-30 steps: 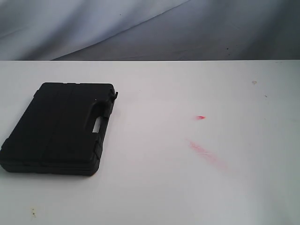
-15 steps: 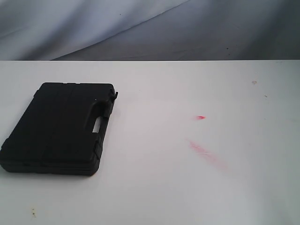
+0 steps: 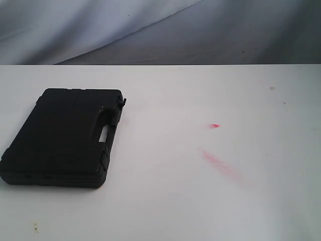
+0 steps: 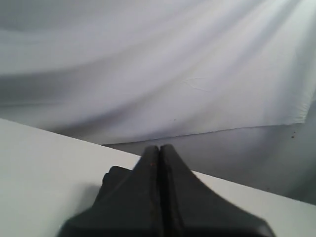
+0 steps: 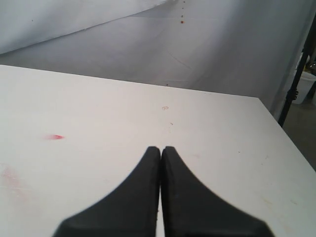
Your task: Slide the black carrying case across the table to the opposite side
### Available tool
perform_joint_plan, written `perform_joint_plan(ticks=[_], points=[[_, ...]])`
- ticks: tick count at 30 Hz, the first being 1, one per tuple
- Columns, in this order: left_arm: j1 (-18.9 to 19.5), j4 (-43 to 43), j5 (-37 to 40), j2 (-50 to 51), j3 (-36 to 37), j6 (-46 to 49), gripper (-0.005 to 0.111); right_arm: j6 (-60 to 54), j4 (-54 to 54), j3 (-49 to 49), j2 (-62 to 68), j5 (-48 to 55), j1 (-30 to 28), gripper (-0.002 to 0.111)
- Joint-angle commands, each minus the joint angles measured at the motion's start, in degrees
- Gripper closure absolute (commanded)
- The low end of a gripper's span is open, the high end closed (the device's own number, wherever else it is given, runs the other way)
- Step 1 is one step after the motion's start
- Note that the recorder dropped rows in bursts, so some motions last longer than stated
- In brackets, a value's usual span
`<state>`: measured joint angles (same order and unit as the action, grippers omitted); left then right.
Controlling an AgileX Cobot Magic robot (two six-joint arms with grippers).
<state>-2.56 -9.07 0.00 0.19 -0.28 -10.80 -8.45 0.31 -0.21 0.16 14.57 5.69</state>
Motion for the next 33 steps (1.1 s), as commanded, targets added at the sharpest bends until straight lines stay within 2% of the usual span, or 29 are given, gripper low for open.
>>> perform_joint_plan(ticks=[1, 3, 7, 12, 18, 26, 30, 33], points=[[-0.2, -2.4, 0.3, -0.2, 0.3, -4.1, 0.107, 0.0, 0.0, 0.2, -0.2, -0.2, -0.4, 0.108], [-0.2, -2.3, 0.4, -0.2, -1.2, -3.5, 0.107, 0.0, 0.0, 0.2, -0.2, -0.2, -0.4, 0.108], [-0.2, -0.4, 2.7, -0.2, -8.7, -2.4, 0.107, 0.0, 0.0, 0.2, -0.2, -0.2, -0.4, 0.108], [-0.2, 3.1, 14.7, -0.2, -21.4, 1.9, 0.107, 0.0, 0.0, 0.2, -0.2, -0.2, -0.4, 0.108], [-0.2, 7.3, 29.2, -0.2, -31.8, 10.1, 0.107, 0.0, 0.0, 0.2, -0.2, -0.2, -0.4, 0.108], [-0.2, 8.0, 39.3, 0.8, -34.0, 14.1, 0.107, 0.0, 0.0, 0.2, -0.2, -0.2, -0.4, 0.108], [-0.2, 7.7, 41.9, 7.9, -34.9, 14.1, 0.107, 0.0, 0.0, 0.2, -0.2, -0.2, -0.4, 0.108], [-0.2, 6.3, 45.3, 14.9, -38.2, 14.0, 0.107, 0.0, 0.0, 0.2, -0.2, -0.2, -0.4, 0.108]])
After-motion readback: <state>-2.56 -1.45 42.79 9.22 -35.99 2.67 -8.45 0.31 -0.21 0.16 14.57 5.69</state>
